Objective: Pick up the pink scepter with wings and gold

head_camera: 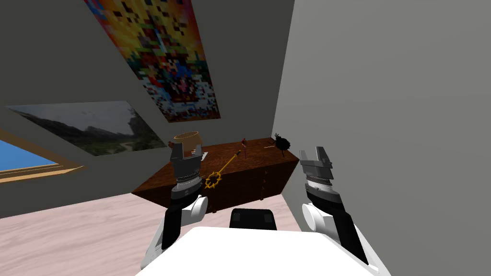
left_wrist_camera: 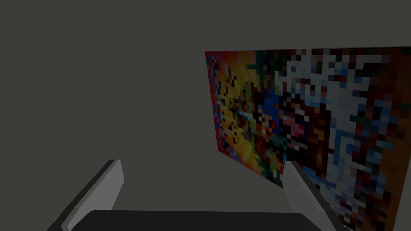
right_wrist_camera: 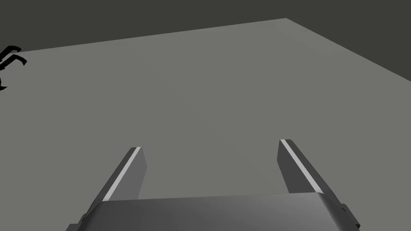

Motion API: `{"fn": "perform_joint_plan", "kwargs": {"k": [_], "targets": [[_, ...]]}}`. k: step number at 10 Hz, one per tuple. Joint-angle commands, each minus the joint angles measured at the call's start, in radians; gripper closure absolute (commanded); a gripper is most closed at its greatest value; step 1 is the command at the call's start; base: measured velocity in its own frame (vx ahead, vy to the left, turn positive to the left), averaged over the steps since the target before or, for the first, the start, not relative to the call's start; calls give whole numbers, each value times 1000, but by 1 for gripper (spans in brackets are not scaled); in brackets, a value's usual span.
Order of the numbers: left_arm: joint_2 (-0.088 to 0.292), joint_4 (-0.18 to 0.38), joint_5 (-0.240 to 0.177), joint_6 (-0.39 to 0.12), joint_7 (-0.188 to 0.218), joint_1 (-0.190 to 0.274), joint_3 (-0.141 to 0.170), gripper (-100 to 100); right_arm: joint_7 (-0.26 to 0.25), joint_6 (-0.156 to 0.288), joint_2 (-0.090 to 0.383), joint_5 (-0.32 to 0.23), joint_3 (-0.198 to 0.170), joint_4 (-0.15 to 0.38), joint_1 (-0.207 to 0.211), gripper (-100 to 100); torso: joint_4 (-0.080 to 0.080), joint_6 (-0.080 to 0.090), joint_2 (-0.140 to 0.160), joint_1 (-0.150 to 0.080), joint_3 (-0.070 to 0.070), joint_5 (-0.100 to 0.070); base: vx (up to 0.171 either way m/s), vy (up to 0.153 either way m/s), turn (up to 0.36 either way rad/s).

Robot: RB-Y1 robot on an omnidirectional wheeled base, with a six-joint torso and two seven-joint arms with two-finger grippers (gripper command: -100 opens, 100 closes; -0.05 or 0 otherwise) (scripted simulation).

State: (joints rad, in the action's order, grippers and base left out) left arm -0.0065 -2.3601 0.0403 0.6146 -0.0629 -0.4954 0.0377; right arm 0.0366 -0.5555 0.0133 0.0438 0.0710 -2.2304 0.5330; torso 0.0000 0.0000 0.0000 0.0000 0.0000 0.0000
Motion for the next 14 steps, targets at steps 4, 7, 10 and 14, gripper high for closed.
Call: {"fn": "perform_joint_plan", "kwargs": {"k": [4, 7, 10, 14], "targets": [[99, 82, 56, -2, -18, -28, 45, -100, 0, 0, 0, 0, 0, 0, 0, 0, 0, 1, 1, 1, 1, 0, -14, 10, -154], [150, 151, 105, -4, -33, -45, 81, -100, 0, 0, 0, 0, 0, 0, 0, 0, 0, 0, 1, 1, 1, 0, -19, 13, -168], [199, 231, 166, -8, -52, -58, 120, -100, 0, 0, 0, 0, 0, 0, 0, 0, 0, 0, 1, 2, 1, 0, -23, 12, -191], [246, 314, 236, -13, -72, -64, 159, -100, 0, 0, 0, 0, 0, 0, 0, 0, 0, 0, 1, 1, 0, 0, -15, 4, -160]]}}
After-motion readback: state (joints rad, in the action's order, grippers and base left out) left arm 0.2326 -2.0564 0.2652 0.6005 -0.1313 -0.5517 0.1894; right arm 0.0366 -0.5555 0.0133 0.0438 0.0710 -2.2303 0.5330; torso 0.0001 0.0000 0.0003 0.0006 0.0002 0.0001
